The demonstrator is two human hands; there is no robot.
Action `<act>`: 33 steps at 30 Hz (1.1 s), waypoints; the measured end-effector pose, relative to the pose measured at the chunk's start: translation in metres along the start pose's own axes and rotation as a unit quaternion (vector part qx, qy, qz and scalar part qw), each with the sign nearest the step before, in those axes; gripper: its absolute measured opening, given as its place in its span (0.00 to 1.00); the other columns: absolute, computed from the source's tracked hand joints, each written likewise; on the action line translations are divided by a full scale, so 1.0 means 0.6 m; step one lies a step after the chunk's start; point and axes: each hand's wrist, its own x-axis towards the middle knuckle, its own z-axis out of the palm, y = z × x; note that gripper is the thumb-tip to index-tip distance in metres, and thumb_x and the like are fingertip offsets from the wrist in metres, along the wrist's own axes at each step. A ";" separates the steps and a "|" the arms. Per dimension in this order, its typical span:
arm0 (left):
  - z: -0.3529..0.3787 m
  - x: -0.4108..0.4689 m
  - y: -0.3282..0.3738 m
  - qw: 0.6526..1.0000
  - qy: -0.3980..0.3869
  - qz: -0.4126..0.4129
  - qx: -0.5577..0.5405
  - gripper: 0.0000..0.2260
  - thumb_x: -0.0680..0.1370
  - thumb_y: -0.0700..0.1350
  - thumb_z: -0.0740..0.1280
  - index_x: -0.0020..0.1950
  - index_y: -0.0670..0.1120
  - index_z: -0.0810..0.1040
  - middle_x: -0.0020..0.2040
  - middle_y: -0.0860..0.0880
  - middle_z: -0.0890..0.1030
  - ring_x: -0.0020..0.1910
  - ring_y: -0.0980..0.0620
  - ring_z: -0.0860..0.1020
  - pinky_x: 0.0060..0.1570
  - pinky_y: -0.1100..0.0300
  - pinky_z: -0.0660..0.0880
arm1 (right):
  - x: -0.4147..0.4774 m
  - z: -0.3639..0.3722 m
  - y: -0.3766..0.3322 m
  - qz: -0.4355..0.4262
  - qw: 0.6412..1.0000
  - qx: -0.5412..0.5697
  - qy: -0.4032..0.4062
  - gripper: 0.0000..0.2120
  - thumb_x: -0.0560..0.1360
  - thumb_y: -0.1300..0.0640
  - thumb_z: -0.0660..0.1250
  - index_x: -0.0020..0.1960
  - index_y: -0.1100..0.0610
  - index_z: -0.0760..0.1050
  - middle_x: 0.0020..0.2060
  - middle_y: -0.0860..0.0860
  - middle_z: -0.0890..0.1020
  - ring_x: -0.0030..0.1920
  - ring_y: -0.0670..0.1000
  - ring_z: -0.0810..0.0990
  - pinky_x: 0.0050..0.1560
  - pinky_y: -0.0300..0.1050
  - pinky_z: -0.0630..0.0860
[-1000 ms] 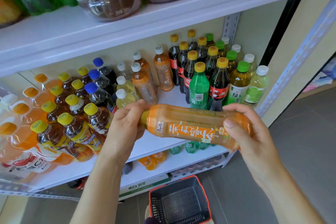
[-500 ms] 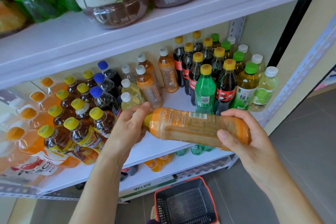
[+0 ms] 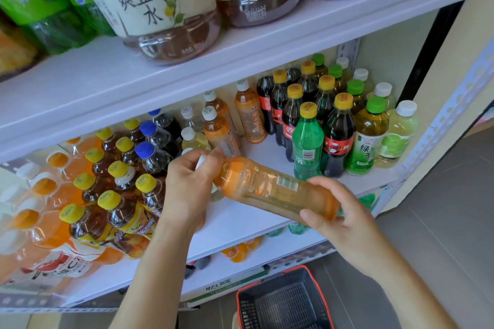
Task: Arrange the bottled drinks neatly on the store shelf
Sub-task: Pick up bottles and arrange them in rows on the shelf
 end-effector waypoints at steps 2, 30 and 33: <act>0.006 0.014 0.002 0.993 -0.008 0.069 0.096 0.09 0.77 0.46 0.71 0.36 0.46 0.79 0.29 0.55 0.78 0.28 0.59 0.74 0.28 0.65 0.71 | 0.011 0.009 0.013 -0.022 0.989 -0.146 0.019 0.21 0.75 0.50 0.71 0.67 0.46 0.72 0.61 0.40 0.74 0.63 0.45 0.73 0.61 0.39 0.68; 0.163 0.254 -0.032 0.927 -0.138 0.084 0.338 0.21 0.79 0.44 0.67 0.71 0.48 0.70 0.64 0.41 0.77 0.62 0.41 0.76 0.53 0.55 0.73 | 0.170 -0.016 -0.041 -0.096 0.931 -0.332 0.118 0.41 0.74 0.61 0.69 0.79 0.48 0.51 0.58 0.57 0.73 0.53 0.60 0.74 0.51 0.57 0.73; 0.121 0.223 -0.025 0.871 -0.038 0.237 0.428 0.15 0.74 0.35 0.65 0.60 0.41 0.79 0.49 0.36 0.82 0.47 0.34 0.80 0.42 0.55 0.70 | 0.167 -0.016 -0.036 -0.109 0.935 -0.314 0.124 0.41 0.74 0.62 0.69 0.79 0.47 0.52 0.58 0.57 0.74 0.52 0.59 0.75 0.49 0.54 0.73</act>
